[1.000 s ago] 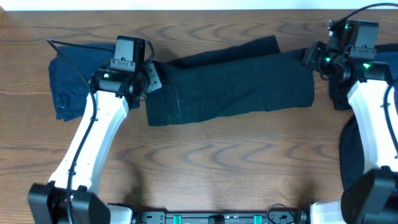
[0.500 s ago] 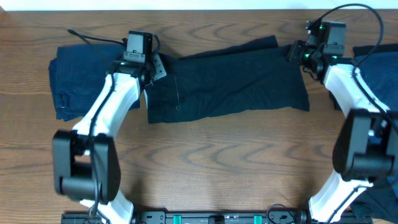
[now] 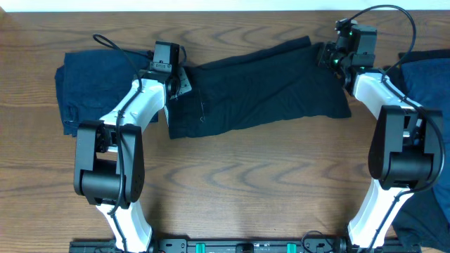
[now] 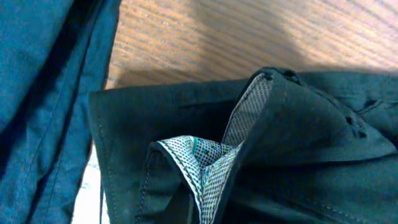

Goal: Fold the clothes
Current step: 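Lower the folded edges onto the top edge and release both grippers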

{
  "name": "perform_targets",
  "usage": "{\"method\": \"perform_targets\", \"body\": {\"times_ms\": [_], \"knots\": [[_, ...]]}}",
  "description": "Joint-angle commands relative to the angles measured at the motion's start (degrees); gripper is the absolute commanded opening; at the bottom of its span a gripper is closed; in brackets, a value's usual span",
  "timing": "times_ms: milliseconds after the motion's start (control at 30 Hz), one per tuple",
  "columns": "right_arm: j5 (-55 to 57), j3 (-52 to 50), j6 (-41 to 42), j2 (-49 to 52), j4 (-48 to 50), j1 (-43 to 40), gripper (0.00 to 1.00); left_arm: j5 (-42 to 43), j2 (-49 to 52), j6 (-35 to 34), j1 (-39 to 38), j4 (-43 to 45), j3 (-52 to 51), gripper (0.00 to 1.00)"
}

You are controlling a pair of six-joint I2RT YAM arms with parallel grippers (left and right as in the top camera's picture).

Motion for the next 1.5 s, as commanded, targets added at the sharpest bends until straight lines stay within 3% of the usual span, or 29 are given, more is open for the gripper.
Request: {"method": "perform_targets", "body": {"times_ms": [0, 300, 500, 1267, 1300, 1333, 1367, 1433, 1467], "knots": [[-0.72, 1.31, -1.53, 0.26, -0.2, 0.94, 0.01, -2.64, -1.68, 0.76, 0.87, -2.08, 1.03, 0.06], [-0.87, 1.38, -1.53, -0.94, -1.36, 1.68, 0.01, -2.62, -8.24, 0.63, 0.9, -9.2, 1.03, 0.06], [-0.85, 1.36, -1.6, -1.14, -2.91, 1.86, 0.01, -2.64, -9.33, -3.06, 0.87, -13.84, 0.7, 0.06], [1.36, 1.36, -4.52, -0.68, -0.28, 3.56, 0.01, -5.22, -3.43, -5.73, 0.9, -10.36, -0.74, 0.06], [1.4, 1.36, -4.52, -0.68, 0.09, 3.56, 0.04, -5.22, -3.37, -5.75, 0.9, -9.57, -0.74, 0.17], [1.64, 1.36, -4.52, -0.68, 0.37, 3.56, 0.15, -5.22, -3.34, -5.73, 0.9, -8.94, -0.74, 0.39], [2.1, 1.36, -4.52, -0.68, 0.98, 3.54, 0.31, -5.22, -3.37, -5.7, 0.9, -7.78, -0.74, 0.54], [2.58, 1.36, -4.55, -0.68, 2.89, 3.5, 0.51, -5.14, -3.87, -4.28, 1.01, -5.44, -0.31, 0.8], [2.34, 1.4, -4.52, -0.72, 4.24, 3.37, 0.68, -5.03, -4.46, -3.21, 1.22, -5.11, 0.39, 0.87]]}}
